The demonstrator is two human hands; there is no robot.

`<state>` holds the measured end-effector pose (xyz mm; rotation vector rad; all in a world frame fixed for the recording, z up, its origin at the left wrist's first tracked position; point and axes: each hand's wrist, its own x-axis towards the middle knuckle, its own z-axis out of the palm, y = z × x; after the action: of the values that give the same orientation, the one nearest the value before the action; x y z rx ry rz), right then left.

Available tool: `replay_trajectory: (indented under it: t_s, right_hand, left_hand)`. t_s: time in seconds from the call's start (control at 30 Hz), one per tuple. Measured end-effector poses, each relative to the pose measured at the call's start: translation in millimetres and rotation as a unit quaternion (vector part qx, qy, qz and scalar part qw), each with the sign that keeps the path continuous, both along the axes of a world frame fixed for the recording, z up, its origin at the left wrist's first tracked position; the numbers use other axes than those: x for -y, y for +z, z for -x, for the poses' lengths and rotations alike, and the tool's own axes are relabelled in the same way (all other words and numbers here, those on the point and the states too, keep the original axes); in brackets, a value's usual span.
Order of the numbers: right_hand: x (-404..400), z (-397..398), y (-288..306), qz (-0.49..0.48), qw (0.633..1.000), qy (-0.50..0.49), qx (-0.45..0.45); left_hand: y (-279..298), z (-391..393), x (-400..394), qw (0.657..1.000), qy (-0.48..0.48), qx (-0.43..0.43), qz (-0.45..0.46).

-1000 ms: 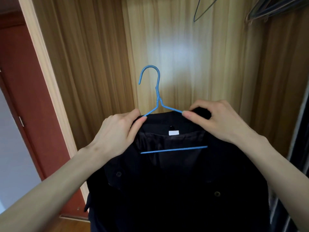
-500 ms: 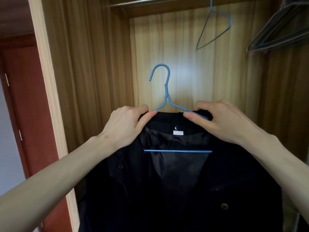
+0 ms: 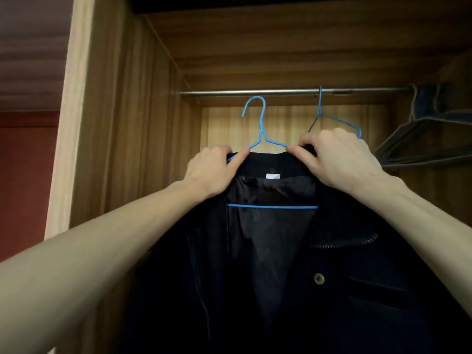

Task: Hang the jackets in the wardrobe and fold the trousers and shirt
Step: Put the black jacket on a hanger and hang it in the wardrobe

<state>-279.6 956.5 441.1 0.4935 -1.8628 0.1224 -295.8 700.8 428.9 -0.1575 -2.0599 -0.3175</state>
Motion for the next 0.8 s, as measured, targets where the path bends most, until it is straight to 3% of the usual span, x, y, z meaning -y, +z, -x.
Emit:
replay_trajectory:
  t_s: [0.43,0.8]
  right_hand:
    - [76,52,86,0.072,0.994,-0.082,-0.013]
    - [136,104,162,0.103,0.984,-0.146,-0.007]
  left_hand:
    - [60,80,25,0.997,-0.064,0.05,0.011]
    - [79,113,67,0.995,-0.031,0.047,0.086]
